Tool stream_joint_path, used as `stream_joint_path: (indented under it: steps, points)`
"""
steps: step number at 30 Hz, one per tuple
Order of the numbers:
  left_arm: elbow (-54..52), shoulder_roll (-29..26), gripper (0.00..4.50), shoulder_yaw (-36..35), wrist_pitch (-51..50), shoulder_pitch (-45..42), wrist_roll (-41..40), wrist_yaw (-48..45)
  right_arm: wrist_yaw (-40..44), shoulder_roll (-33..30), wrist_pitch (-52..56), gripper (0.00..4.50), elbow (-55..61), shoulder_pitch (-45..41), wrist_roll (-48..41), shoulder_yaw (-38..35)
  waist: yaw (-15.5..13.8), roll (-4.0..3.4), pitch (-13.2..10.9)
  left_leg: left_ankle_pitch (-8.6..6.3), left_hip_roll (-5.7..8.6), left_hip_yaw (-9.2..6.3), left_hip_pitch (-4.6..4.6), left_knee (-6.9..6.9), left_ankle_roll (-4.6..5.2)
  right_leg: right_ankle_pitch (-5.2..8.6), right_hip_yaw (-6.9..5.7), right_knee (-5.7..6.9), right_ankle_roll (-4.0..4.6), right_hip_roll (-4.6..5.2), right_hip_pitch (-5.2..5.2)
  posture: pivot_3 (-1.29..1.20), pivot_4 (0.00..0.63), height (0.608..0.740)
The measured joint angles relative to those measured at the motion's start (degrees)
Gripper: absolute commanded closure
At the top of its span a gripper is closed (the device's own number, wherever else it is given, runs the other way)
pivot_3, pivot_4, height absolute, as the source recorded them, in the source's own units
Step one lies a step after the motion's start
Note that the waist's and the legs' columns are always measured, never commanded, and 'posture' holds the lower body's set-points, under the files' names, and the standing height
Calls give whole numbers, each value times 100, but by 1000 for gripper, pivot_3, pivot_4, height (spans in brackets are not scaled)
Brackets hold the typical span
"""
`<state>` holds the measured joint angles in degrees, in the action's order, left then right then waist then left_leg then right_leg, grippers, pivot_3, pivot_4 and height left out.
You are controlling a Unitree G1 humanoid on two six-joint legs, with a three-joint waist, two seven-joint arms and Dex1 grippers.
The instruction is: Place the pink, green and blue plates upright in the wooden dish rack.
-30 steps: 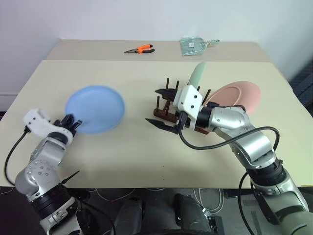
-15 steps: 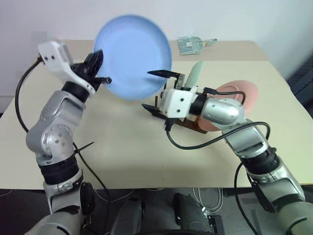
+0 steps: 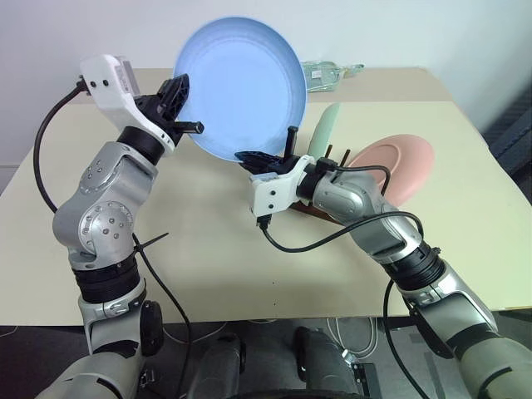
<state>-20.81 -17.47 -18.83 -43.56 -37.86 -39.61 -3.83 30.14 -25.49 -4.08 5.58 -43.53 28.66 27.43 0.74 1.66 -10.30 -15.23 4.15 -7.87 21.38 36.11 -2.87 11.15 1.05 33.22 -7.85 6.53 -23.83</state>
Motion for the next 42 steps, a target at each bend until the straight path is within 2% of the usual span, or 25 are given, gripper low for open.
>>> stream_joint_path:
  steps: [2,5,8,12,16,17,19,23,27,30,35,42]
  points:
    - [0,9,4500,-49,5,2,-48,-1,-5,76,9,4430,-20,0,14,-25,9,-1,0,0,0,0,0,-1,0,0,1,1,0,-1,-1,0,150,740]
    - [16,248,3452,-280,168,-48,-358,28,-5,297,25,4500,-18,0,-158,-180,2,0,0,0,-1,-1,1,1,0,0,2,0,1,-1,0,0,150,740]
    - [206,481,2005,-623,611,-476,-625,260,39,677,253,4500,37,0,-667,-476,-11,4,-2,0,0,-6,2,3,0,-2,1,-1,3,-2,0,0,150,740]
    - [610,85,2005,-948,1409,-771,-220,399,159,1021,747,4500,313,-2,-1457,-984,6,-1,0,1,0,-3,-5,-6,-1,-2,3,1,3,-4,1,0,150,740]
    - [1009,-430,2005,-767,1882,-286,548,215,183,1431,1642,4500,577,-60,-2421,-1621,10,-3,-1,-1,-1,-3,-4,-6,3,-4,5,5,6,-6,-3,0,150,740]
    - [1095,-587,2005,-608,2018,-24,791,36,142,1697,2164,4500,718,-145,-2953,-1889,12,-5,-1,-3,-1,-3,-3,-7,6,-5,6,7,8,-6,-8,0,150,740]
    - [1222,-759,2005,-208,2213,755,1165,-461,-213,2329,3460,4500,1189,-406,-4240,-2698,20,-24,6,-5,-2,-2,-2,-15,10,-8,11,13,13,-7,-16,0,150,740]
    - [1371,-660,2005,654,2281,2003,1421,-1308,-1331,3224,5206,4500,1892,-758,-6216,-3784,5,-23,6,-6,-7,-10,7,-18,11,-12,6,16,21,-8,-29,0,150,740]
    - [1233,-724,2005,1160,2314,2478,1513,-2018,-2658,3377,6217,4500,1942,-754,-7438,-4299,-4,-27,4,-4,-7,-9,9,-14,9,-6,6,16,44,-8,-32,0,150,740]
    - [996,-708,2005,1419,2300,2758,1505,-2436,-3705,3379,6444,4500,1945,-699,-8239,-4620,14,-46,-2,-4,-8,-6,8,-19,10,-6,8,18,44,-8,-38,0,150,740]
    - [967,-596,2005,1497,2251,2846,1405,-2585,-5344,3379,6283,4500,1912,-666,-9439,-4691,45,-46,-1,-3,-12,-1,7,-21,11,-13,9,26,32,-11,-46,0,150,740]
    - [941,-596,2005,1568,2188,2914,1445,-2713,-6637,3367,5284,4500,829,-734,-10976,-4942,38,-51,-2,-3,-12,3,7,-17,12,-13,10,24,31,-11,-41,0,150,740]
